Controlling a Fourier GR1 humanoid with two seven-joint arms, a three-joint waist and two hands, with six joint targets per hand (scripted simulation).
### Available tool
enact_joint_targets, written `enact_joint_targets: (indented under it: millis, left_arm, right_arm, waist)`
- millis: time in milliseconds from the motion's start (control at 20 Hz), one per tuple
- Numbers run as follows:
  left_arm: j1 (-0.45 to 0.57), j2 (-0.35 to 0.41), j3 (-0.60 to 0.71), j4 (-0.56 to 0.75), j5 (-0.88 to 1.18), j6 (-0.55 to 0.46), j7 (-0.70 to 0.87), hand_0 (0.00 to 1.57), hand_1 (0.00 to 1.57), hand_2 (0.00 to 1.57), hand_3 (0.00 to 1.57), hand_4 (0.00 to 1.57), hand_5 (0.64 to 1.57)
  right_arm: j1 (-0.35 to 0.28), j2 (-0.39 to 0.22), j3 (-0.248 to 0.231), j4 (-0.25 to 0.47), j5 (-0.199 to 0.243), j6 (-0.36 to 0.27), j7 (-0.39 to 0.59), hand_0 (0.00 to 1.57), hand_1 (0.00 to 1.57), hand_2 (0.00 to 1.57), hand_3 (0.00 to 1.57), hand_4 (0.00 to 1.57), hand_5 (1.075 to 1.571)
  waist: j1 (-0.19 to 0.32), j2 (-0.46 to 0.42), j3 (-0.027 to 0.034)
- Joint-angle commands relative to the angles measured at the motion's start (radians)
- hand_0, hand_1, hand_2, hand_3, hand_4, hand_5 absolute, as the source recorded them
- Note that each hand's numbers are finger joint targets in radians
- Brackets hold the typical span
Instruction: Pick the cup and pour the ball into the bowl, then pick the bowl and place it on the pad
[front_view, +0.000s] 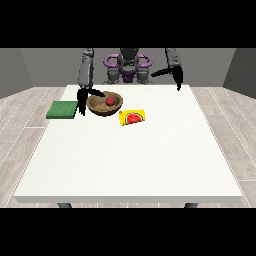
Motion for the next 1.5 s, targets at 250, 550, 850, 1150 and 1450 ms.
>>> enact_joint_targets:
  millis: [250, 550, 850, 1150, 1450]
  left_arm:
    - [0.016, 0.036, 0.03, -0.046, 0.029, -0.053, -0.006, 0.0, 0.0, 0.0, 0.0, 0.0, 1.566]
    - [-0.049, 0.015, -0.004, -0.088, 0.038, -0.079, 0.025, 0.0, 0.0, 0.0, 0.0, 0.57, 1.549]
    - [-0.016, 0.007, 0.013, -0.028, 0.035, -0.061, 0.026, 0.0, 0.0, 0.0, 0.0, 0.9, 1.466]
    - [0.083, 0.064, 0.118, 0.149, 0.078, -0.08, -0.036, 0.0, 0.0, 0.0, 0.0, 0.99, 1.419]
    - [0.15, 0.039, 0.102, 0.114, 0.068, -0.057, -0.01, 0.0, 0.0, 0.0, 0.0, 1.0, 1.407]
  right_arm:
    - [-0.029, 0.03, -0.057, 0.147, -0.064, -0.061, 0.063, 0.0, 0.0, 0.0, 0.0, 0.46, 1.547]
    - [0.046, -0.059, 0.066, 0.165, 0.189, -0.377, 0.06, 1.57, 1.57, 1.57, 1.57, 0.92, 1.536]
    - [0.028, -0.098, 0.128, 0.122, 0.276, -0.486, 0.26, 1.57, 1.57, 1.57, 1.26, 0.9, 1.566]
    - [-0.085, -0.084, 0.25, 0.013, 0.348, -0.448, 0.61, 1.57, 1.57, 1.57, 0.97, 0.82, 1.564]
    - [-0.115, -0.207, 0.205, -0.049, 0.296, -0.288, 0.735, 1.57, 1.57, 1.57, 0.74, 0.81, 1.567]
  waist:
    - [0.024, 0.04, 0.0]
    - [0.108, 0.087, -0.0051]
    - [0.085, -0.027, -0.0048]
    - [-0.076, -0.22, -0.0034]
    - [-0.103, -0.28, -0.0005]
